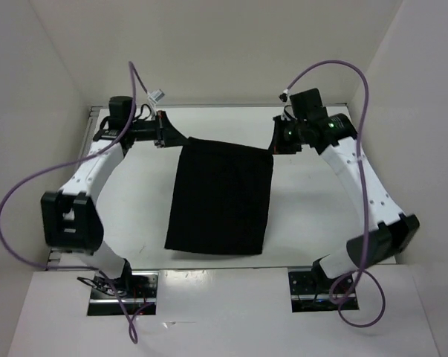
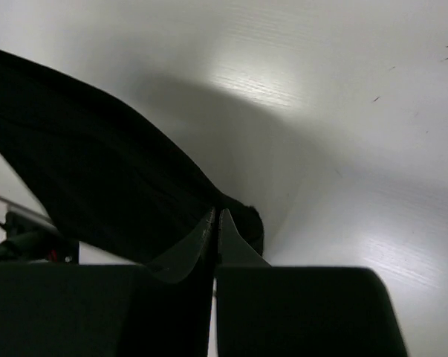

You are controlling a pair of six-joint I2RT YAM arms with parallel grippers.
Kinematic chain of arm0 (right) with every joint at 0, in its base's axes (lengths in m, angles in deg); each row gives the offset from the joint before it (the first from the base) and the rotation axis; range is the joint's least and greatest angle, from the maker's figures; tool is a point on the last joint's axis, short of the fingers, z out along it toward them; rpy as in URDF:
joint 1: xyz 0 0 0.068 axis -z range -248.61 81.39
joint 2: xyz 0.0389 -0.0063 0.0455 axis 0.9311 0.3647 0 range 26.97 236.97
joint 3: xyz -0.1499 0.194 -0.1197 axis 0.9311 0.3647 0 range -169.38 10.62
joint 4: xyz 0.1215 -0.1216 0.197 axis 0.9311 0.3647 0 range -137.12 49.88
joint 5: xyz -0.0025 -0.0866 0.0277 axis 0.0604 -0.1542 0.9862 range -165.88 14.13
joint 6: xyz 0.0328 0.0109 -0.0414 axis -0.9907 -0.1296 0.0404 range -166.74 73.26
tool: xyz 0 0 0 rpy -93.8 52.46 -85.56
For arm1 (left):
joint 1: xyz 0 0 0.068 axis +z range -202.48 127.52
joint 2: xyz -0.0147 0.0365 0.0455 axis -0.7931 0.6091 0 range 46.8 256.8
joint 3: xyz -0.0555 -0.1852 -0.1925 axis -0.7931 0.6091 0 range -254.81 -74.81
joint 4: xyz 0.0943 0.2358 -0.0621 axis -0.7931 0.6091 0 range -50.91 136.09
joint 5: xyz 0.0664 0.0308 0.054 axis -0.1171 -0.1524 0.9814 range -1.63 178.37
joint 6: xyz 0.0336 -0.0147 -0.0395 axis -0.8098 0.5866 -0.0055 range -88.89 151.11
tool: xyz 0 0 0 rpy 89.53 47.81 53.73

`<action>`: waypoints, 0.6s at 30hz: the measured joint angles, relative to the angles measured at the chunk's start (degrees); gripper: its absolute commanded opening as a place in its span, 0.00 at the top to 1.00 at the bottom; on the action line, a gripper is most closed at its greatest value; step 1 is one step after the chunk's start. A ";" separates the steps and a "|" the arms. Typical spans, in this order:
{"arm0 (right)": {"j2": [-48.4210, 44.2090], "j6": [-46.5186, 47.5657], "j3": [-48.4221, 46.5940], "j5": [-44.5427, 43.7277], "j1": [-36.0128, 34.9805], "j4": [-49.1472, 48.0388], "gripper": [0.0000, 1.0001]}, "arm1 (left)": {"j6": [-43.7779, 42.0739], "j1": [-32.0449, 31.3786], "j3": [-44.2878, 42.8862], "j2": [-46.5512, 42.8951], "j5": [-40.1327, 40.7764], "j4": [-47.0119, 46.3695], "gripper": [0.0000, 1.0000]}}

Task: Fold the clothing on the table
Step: Fold the skirt

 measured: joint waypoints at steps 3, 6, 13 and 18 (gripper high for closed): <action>7.21 0.15 -2.38 -1.33 1.95 -1.22 1.00 | -0.15 0.00 -3.76 11.19 0.96 1.01 0.97; 13.53 0.20 -8.09 -2.82 3.63 -2.64 1.00 | -0.59 -0.33 -14.86 23.61 1.55 1.97 0.97; 15.87 0.33 -10.69 -3.89 4.42 -6.58 1.00 | -1.36 -0.57 -25.46 33.03 2.01 2.47 0.96; 14.25 1.05 -9.33 -3.87 4.42 -7.37 1.00 | -1.31 -0.59 -26.10 32.79 1.97 2.10 0.96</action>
